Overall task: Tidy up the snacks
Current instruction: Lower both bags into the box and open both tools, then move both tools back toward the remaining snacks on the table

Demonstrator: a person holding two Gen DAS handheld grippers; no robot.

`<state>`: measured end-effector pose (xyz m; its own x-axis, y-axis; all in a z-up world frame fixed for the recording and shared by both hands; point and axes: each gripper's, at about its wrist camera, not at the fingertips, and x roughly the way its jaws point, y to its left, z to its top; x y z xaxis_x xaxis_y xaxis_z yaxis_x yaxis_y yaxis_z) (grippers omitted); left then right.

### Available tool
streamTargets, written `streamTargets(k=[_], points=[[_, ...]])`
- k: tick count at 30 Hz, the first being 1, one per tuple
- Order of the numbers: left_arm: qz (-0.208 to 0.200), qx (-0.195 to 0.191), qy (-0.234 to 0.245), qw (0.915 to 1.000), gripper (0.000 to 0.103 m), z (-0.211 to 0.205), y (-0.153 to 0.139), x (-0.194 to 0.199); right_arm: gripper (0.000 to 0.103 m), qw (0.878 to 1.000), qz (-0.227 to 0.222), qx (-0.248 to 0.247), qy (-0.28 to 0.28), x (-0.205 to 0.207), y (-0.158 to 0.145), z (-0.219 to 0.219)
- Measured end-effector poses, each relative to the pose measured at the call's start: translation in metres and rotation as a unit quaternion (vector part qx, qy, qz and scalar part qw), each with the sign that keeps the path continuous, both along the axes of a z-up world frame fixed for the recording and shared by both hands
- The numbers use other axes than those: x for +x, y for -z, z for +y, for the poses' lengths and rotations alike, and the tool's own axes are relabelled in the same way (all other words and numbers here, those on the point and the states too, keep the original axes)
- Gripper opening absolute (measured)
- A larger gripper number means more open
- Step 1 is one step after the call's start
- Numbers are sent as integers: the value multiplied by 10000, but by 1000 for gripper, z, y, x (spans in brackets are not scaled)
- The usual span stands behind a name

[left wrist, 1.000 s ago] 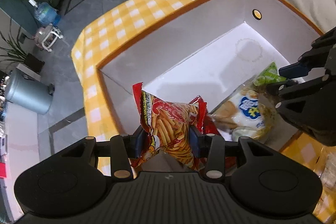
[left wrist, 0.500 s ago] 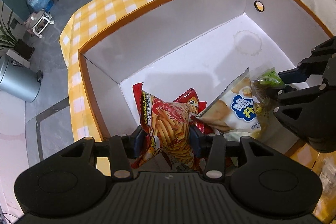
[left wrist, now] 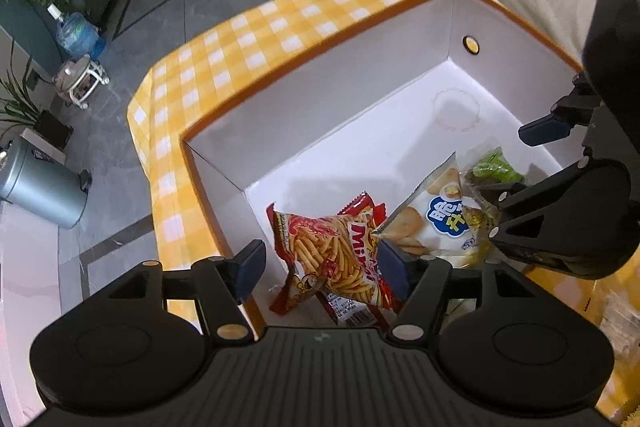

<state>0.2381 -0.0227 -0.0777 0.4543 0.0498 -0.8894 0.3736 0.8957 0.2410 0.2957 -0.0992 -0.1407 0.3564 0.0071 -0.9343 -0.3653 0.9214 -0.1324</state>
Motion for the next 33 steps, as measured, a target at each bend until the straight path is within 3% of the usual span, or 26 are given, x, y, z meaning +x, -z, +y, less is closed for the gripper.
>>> streamTargets(k=[9, 19, 30, 33], points=[[-317, -68, 92, 9994, 76, 4, -27, -23, 66, 9987, -363, 317, 169, -21, -35, -6], [-522, -231, 189, 9982, 76, 18, -55, -67, 70, 9938, -659, 792, 418, -79, -58, -17], [-424, -899, 125, 9950, 77, 21, -62, -122, 76, 9876, -802, 1196, 628, -149, -65, -32], [-316, -1091, 74, 9935, 77, 24, -60, -135, 86, 9851, -794, 1342, 720, -167, -63, -39]])
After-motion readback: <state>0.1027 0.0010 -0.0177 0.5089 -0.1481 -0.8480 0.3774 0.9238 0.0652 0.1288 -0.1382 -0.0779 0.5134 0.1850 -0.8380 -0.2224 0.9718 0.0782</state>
